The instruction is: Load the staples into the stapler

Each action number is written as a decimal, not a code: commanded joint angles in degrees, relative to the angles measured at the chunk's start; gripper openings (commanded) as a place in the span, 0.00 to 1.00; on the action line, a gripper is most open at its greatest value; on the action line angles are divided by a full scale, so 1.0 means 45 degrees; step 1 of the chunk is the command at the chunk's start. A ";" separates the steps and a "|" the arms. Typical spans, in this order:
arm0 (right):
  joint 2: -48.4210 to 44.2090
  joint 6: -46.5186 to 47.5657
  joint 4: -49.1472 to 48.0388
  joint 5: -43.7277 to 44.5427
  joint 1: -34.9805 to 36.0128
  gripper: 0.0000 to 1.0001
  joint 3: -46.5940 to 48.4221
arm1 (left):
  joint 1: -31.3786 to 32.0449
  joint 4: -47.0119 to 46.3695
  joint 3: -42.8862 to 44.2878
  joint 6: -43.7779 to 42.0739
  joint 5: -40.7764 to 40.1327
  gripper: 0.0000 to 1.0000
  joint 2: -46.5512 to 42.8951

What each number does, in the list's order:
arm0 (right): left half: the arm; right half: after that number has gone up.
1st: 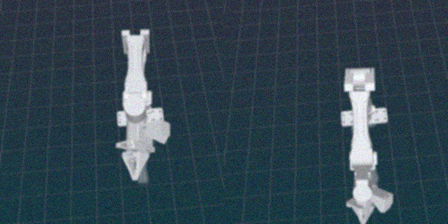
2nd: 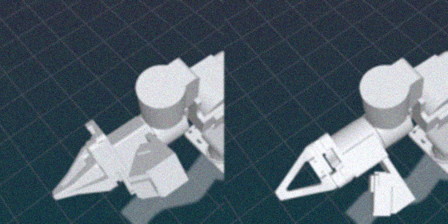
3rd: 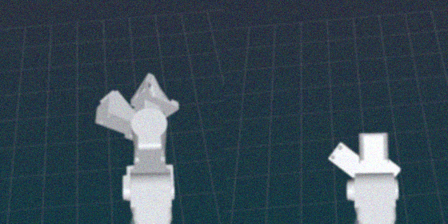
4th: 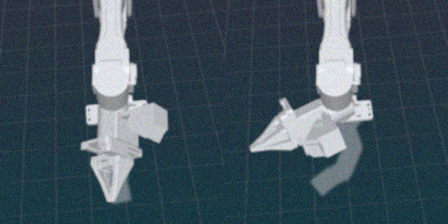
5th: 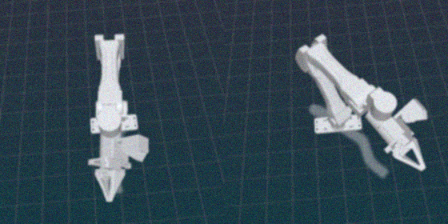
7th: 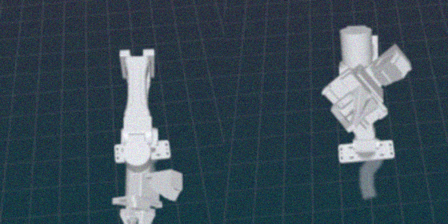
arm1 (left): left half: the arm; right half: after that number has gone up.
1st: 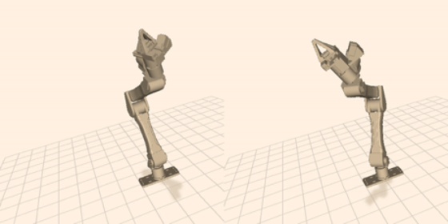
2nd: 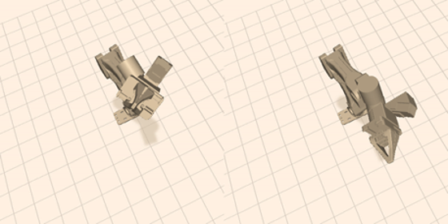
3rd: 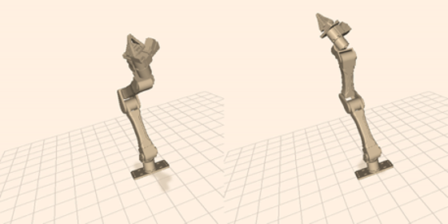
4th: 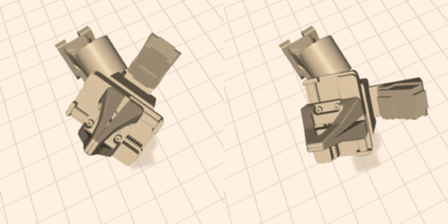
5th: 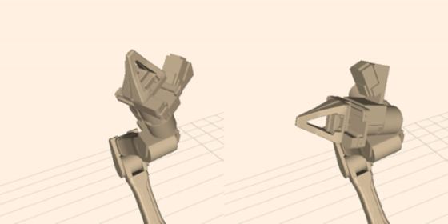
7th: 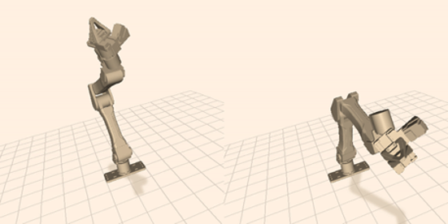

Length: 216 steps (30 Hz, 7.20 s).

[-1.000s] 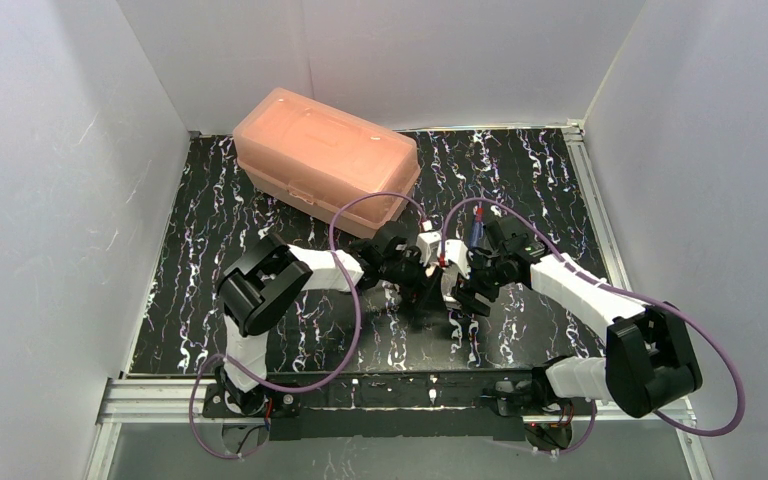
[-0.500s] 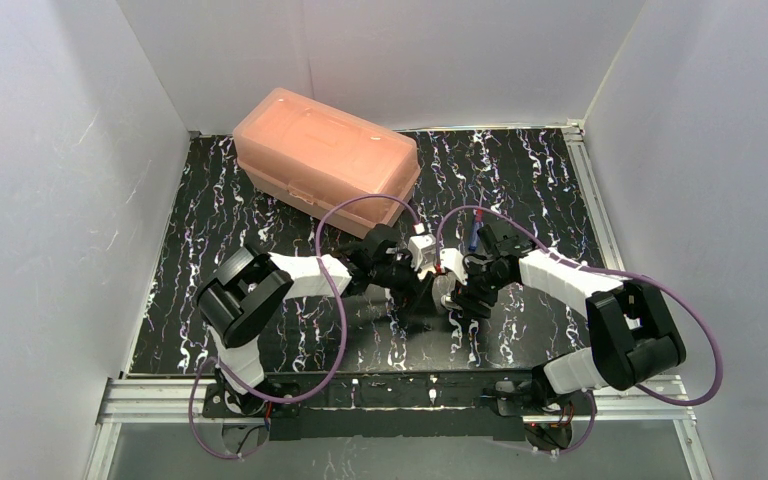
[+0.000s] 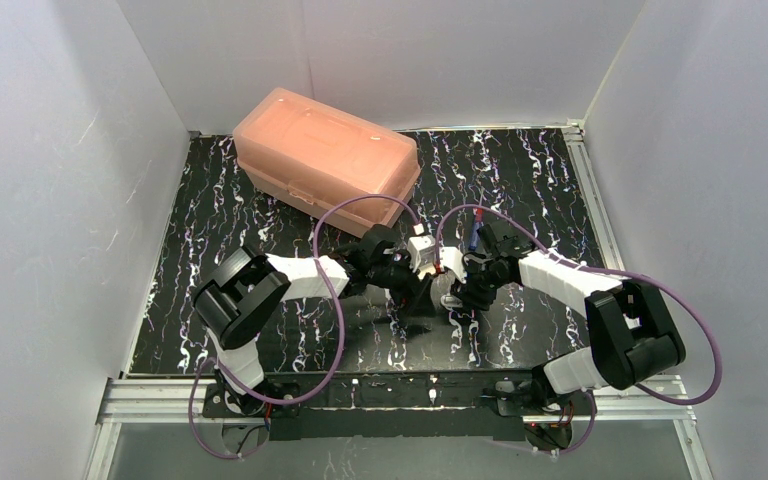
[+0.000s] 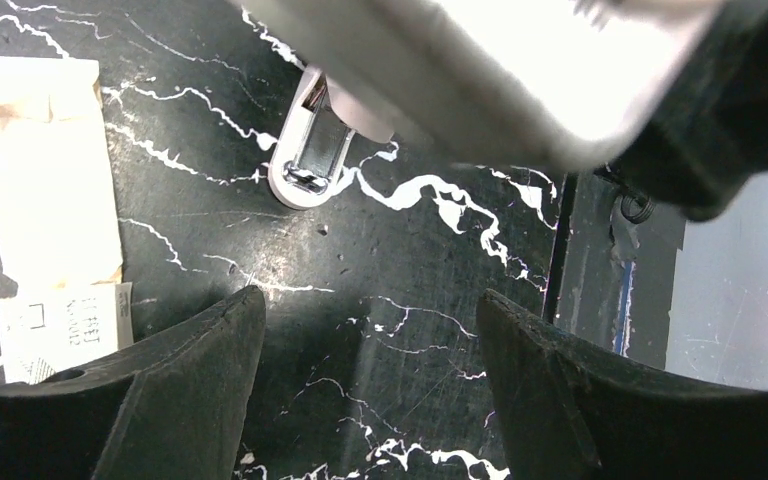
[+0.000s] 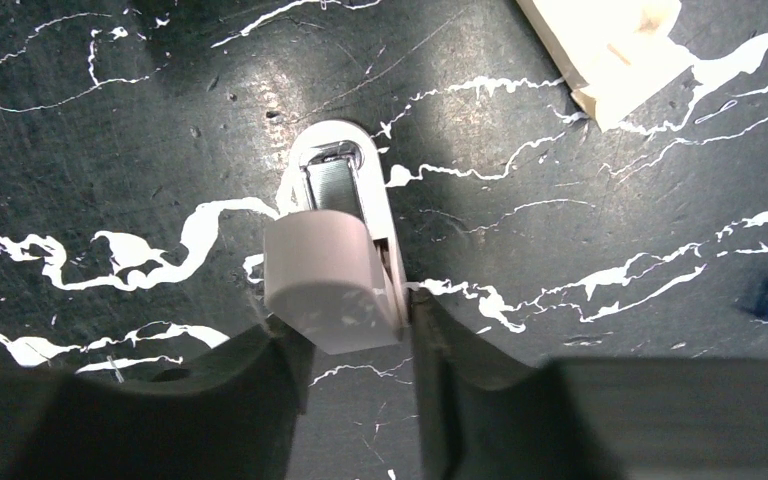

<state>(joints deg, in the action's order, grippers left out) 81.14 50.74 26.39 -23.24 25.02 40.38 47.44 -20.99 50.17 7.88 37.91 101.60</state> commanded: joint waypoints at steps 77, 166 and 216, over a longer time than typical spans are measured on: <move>-0.2674 -0.3366 0.0111 -0.0512 0.1245 0.01 0.2538 | -0.2051 -0.0276 0.1037 0.8699 0.0922 0.81 -0.1507; -0.2838 -0.3861 -0.0836 0.0338 0.1359 0.01 0.2071 | -0.1338 0.2466 0.2522 1.0954 0.0676 0.00 -0.0418; 0.4051 0.2157 0.7704 0.6446 0.1044 0.09 0.6939 | -0.5290 0.8201 0.2624 0.2612 -0.0807 0.99 -0.7150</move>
<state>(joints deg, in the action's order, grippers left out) 97.69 57.43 59.70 5.41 29.58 66.85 25.17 14.87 61.87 20.43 33.58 72.34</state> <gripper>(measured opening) 0.379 0.984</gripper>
